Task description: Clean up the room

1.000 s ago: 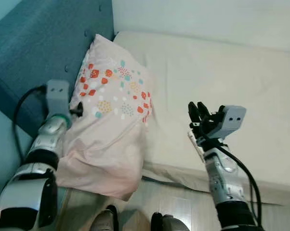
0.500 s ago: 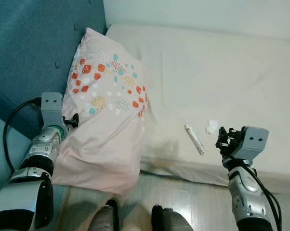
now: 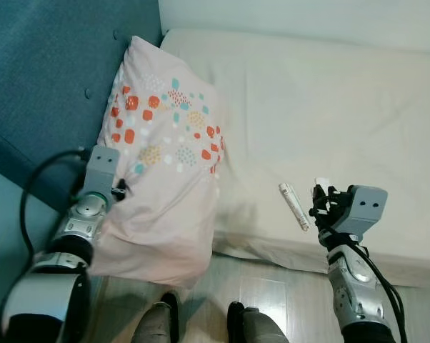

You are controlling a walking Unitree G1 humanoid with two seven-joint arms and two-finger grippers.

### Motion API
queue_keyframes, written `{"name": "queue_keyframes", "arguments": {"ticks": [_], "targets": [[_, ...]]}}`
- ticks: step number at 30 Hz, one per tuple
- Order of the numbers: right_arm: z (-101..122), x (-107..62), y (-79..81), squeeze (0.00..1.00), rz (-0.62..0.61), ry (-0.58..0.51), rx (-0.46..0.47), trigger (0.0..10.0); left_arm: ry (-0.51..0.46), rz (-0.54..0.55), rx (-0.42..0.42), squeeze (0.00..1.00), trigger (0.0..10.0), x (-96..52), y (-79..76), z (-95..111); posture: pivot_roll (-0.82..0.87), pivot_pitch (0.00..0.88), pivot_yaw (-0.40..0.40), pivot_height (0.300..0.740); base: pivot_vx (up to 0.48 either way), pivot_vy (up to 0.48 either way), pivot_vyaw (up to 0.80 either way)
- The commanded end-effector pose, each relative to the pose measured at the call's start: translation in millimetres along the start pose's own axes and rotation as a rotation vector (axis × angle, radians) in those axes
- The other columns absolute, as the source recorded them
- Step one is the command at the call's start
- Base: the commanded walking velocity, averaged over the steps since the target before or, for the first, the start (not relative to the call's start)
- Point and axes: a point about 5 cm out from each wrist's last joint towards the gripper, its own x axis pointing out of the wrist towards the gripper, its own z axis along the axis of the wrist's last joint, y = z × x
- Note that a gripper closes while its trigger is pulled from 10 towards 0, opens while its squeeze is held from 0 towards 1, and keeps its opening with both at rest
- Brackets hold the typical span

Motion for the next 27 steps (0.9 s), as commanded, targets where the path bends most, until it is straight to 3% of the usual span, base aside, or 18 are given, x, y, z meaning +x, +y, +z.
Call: {"name": "queue_keyframes", "arguments": {"ticks": [1,4,5,6,7,8,14,15,18,20,22,27], "targets": [[-7.2,-5.7,-2.5,0.00,-0.015,0.028,0.010,10.0,0.119,-0.046,-0.123,0.00,10.0,-2.2,-5.4,-25.1,0.01,0.283,0.058,0.740,0.000,0.000,0.00],[-7.2,-4.9,-2.6,0.00,-0.015,0.029,0.011,10.0,0.129,-0.083,-0.186,0.00,10.0,-1.8,-11.5,-22.8,0.02,0.278,0.057,0.740,0.000,0.000,0.00],[-6.9,-3.5,-2.3,0.00,-0.015,0.028,0.013,10.0,0.123,-0.102,-0.199,0.00,7.1,-1.2,-15.5,-18.6,0.02,0.275,0.056,0.740,0.000,0.000,0.00],[-6.9,-3.5,-2.3,0.00,-0.015,0.028,0.013,10.0,0.123,-0.102,-0.199,0.00,7.1,-1.2,-15.5,-18.6,0.02,0.275,0.056,0.740,0.000,0.000,0.00],[-6.1,-1.8,-1.7,0.00,-0.014,0.026,0.015,10.0,0.105,-0.114,-0.191,0.00,0.9,-0.5,-19.3,-12.7,0.02,0.272,0.056,0.740,0.000,0.000,0.00],[-5.6,-0.4,-1.1,0.00,-0.014,0.024,0.017,10.0,0.080,-0.120,-0.173,0.00,0.0,0.1,-22.3,-6.7,0.02,0.269,0.056,0.740,0.000,0.000,0.00],[-5.5,1.6,-0.2,0.00,-0.013,0.024,0.020,10.0,0.042,-0.154,-0.129,0.00,0.0,0.5,-30.8,2.7,0.02,0.262,0.055,0.740,0.000,0.000,0.00],[-5.6,2.4,0.1,0.00,-0.013,0.024,0.025,10.0,0.059,-0.218,-0.108,0.00,0.0,-0.5,-40.6,1.9,0.03,0.256,0.055,0.740,0.000,0.000,0.00],[-5.7,3.3,0.3,0.00,-0.014,0.023,0.028,10.0,0.087,-0.278,-0.109,0.00,0.0,-2.0,-49.8,-1.8,0.03,0.250,0.057,0.740,0.000,0.000,0.00],[-5.7,3.3,0.3,0.00,-0.014,0.023,0.028,10.0,0.087,-0.278,-0.109,0.00,0.0,-2.0,-49.8,-1.8,0.03,0.250,0.057,0.740,0.000,0.000,0.00],[-5.4,5.1,0.8,0.00,-0.015,0.021,0.033,10.0,0.118,-0.345,-0.089,0.00,0.0,-4.8,-62.8,-9.6,0.03,0.243,0.059,0.740,0.000,0.000,0.00],[-4.3,7.2,2.0,0.00,-0.016,0.016,0.038,10.0,0.124,-0.377,-0.065,0.00,0.0,-7.0,-74.0,-13.9,0.03,0.234,0.060,0.740,0.000,0.000,0.00]]}}
